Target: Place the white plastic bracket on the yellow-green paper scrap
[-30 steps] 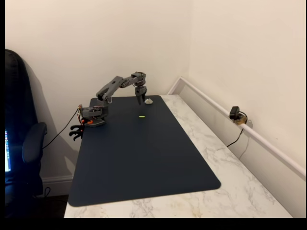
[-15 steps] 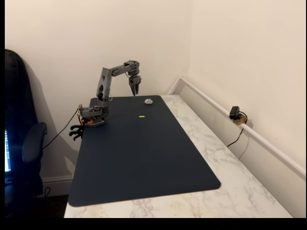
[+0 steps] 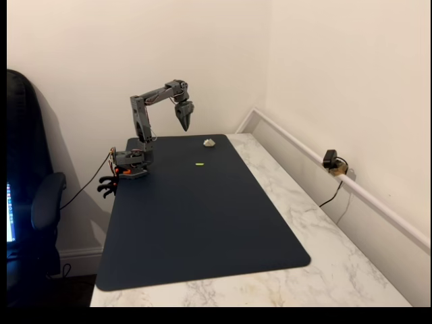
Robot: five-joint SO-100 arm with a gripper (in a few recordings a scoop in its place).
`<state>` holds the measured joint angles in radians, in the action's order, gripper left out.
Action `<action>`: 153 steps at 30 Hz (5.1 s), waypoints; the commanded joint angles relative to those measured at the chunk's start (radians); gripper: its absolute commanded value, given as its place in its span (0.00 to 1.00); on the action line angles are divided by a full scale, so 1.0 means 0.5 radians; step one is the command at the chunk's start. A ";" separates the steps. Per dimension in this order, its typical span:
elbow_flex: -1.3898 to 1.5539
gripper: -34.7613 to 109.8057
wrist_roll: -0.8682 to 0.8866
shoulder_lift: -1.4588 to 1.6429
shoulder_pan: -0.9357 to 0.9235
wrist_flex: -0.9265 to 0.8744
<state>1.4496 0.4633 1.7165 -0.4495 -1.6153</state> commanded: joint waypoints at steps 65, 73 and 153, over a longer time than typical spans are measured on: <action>3.099 0.26 -1.009 3.175 0.788 0.844; 3.062 0.24 -0.991 3.175 0.792 0.690; 3.062 0.24 -0.991 3.175 0.792 0.690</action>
<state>3.0250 -0.0261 3.2704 -0.0445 -1.2057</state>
